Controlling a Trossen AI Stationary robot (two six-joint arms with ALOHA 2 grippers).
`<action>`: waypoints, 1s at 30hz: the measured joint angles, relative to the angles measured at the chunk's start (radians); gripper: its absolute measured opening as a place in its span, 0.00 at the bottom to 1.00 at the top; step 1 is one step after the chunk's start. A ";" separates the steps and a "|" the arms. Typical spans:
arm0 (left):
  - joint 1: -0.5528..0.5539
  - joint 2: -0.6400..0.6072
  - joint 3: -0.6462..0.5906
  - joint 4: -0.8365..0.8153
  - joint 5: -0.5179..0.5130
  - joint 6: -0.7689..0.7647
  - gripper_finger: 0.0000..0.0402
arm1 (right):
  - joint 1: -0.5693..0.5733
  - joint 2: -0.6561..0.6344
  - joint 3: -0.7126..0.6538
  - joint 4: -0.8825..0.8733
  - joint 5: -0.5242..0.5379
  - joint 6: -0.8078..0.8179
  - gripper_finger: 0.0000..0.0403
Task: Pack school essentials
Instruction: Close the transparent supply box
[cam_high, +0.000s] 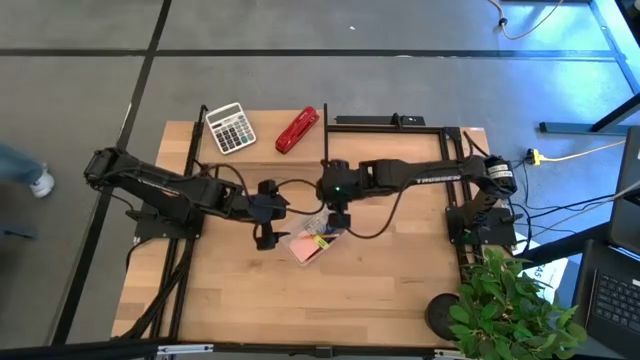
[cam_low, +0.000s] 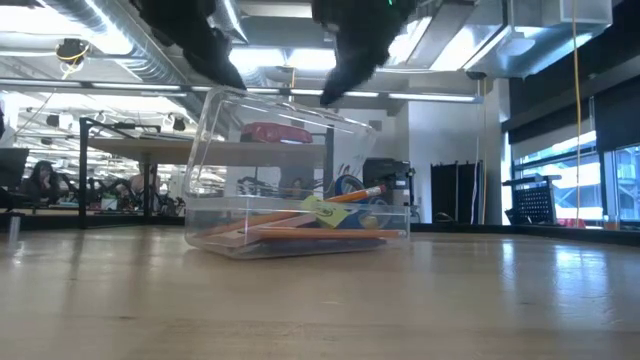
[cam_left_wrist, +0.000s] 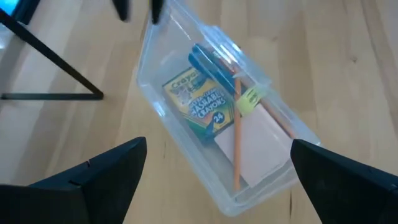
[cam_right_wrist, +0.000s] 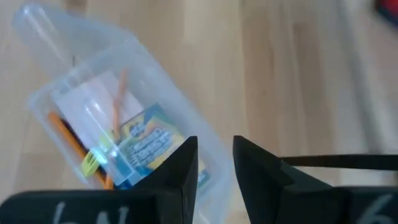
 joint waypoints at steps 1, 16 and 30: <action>0.000 0.000 -0.012 0.012 0.000 -0.002 0.98 | -0.003 0.000 -0.022 0.015 -0.015 -0.004 0.26; 0.000 0.000 -0.154 0.194 0.000 -0.031 0.98 | 0.038 0.000 -0.172 0.052 -0.104 0.029 0.26; 0.000 0.000 -0.155 0.193 -0.001 -0.028 0.98 | 0.084 -0.003 -0.383 0.228 -0.108 0.101 0.26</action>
